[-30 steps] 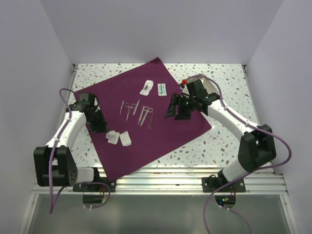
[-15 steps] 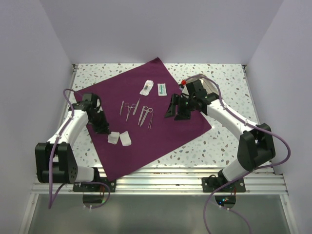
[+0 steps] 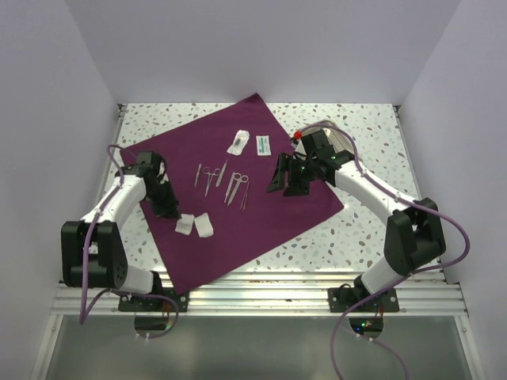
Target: Prepare the surgical pack
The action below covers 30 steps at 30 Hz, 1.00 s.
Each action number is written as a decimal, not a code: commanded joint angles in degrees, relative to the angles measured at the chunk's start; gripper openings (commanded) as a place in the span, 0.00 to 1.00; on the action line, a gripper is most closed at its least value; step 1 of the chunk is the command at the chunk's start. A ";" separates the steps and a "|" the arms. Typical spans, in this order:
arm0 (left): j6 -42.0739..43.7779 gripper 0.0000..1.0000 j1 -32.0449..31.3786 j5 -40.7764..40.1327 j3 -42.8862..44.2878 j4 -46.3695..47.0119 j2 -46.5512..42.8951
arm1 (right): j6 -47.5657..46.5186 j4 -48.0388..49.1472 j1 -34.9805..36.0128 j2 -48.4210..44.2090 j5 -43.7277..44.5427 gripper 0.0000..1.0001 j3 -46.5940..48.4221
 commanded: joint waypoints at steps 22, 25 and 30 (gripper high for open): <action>0.81 0.36 -0.10 -2.68 5.11 2.78 5.91 | -1.04 0.41 0.00 1.74 -1.15 0.67 1.85; 0.81 0.48 -0.10 -4.43 5.72 1.82 4.69 | -1.04 0.59 0.08 1.92 -1.15 0.68 1.76; 1.07 0.70 -0.10 -7.25 4.68 0.41 1.35 | -1.13 0.50 0.08 2.36 -1.41 0.68 2.02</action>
